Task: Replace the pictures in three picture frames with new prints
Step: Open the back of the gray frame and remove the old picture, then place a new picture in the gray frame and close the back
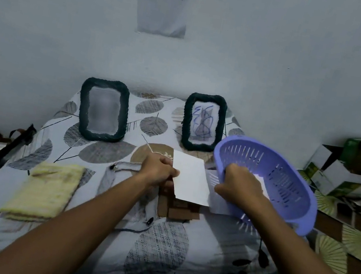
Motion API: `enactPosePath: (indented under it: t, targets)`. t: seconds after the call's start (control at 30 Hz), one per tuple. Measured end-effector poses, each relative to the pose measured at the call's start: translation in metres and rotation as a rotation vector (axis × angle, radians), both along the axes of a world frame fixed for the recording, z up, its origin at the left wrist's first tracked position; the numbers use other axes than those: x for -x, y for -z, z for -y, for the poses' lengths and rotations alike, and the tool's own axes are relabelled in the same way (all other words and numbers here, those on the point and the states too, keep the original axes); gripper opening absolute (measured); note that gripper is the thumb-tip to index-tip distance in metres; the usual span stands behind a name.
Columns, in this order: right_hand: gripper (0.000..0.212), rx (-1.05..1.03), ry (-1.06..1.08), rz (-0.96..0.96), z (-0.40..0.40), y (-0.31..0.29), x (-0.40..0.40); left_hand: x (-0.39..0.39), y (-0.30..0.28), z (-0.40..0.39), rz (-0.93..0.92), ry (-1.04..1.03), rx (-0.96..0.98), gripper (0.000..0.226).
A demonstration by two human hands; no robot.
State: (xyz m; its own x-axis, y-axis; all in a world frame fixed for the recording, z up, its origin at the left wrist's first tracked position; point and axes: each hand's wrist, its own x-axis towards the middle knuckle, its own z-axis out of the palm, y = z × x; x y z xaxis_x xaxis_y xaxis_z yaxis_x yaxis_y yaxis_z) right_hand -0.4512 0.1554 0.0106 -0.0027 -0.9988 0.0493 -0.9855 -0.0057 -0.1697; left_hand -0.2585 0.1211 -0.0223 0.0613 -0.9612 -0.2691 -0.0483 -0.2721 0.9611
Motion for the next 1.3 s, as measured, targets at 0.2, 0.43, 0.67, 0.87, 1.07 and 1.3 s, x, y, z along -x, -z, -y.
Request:
enactPosePath:
  t: [0.2, 0.43, 0.67, 0.87, 1.07, 1.3]
  targets:
    - [0.014, 0.051, 0.019, 0.047, 0.008, -0.006, 0.008, 0.031, 0.009, 0.008, 0.021, 0.023, -0.024, 0.02]
    - [0.01, 0.061, 0.027, 0.134, 0.023, -0.008, 0.021, 0.062, 0.013, 0.012, 0.116, 0.043, -0.028, 0.019]
    - [0.015, 0.055, 0.024, 0.126, 0.027, -0.003, 0.021, 0.086, 0.013, 0.012, 0.267, 0.087, -0.023, 0.019]
    - [0.022, 0.048, 0.012, 0.109, 0.027, 0.0, 0.018, 0.096, 0.016, 0.016, 0.391, 0.116, 0.003, 0.019]
    - [0.024, 0.034, 0.0, 0.097, 0.022, 0.001, 0.014, 0.097, 0.014, 0.017, 0.538, 0.144, 0.046, 0.009]
    - [0.024, 0.03, -0.015, 0.101, 0.022, 0.005, 0.012, 0.099, 0.011, 0.019, 0.594, 0.165, 0.058, 0.008]
